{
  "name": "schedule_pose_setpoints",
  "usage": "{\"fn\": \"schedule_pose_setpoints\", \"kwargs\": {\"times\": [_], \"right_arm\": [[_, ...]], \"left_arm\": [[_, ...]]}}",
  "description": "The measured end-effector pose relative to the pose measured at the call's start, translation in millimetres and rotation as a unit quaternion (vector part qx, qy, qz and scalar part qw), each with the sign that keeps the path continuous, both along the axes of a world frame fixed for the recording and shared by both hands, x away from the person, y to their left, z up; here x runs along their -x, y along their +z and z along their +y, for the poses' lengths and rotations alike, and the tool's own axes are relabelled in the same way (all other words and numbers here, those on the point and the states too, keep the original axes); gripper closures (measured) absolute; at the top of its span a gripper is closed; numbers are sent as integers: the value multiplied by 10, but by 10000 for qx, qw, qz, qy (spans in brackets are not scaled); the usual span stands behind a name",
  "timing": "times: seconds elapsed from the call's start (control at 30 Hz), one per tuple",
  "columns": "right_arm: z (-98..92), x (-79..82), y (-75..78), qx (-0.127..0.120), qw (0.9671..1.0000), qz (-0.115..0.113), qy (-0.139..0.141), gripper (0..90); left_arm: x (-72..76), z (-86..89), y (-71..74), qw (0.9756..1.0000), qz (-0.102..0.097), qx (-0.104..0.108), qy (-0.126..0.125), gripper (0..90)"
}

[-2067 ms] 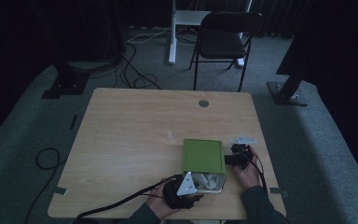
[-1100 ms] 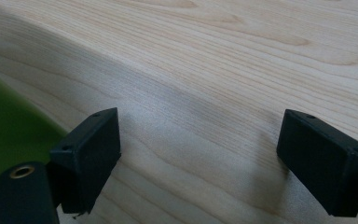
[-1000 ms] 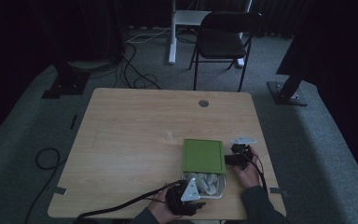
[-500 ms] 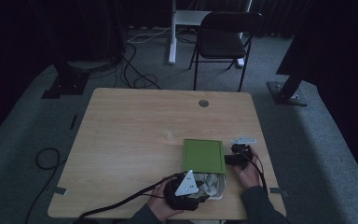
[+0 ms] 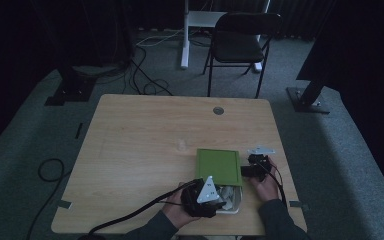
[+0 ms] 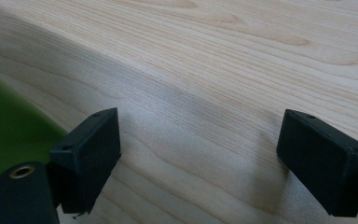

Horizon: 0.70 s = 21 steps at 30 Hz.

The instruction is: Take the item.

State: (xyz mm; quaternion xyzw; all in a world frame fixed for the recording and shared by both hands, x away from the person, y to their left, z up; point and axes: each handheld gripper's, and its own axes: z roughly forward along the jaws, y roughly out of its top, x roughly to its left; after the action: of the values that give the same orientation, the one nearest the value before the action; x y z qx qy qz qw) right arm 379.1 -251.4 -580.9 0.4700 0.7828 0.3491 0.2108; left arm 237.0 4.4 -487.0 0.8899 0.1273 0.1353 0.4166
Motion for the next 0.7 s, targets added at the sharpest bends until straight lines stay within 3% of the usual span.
{"fn": "schedule_pose_setpoints", "kwargs": {"times": [0.53, 0.57, 0.7], "right_arm": [[0, 0, 0, -1, 10000, 0, 1, 130], [0, 0, 0, -2, 10000, 1, 0, 130], [0, 0, 0, -2, 10000, 0, 1, 129]], "left_arm": [[-41, -48, -1, 9994, -54, -343, 10, 591], [-35, -53, -8, 9990, -70, -440, 29, 591], [-38, -59, -11, 9984, -134, -536, 94, 652]]}}
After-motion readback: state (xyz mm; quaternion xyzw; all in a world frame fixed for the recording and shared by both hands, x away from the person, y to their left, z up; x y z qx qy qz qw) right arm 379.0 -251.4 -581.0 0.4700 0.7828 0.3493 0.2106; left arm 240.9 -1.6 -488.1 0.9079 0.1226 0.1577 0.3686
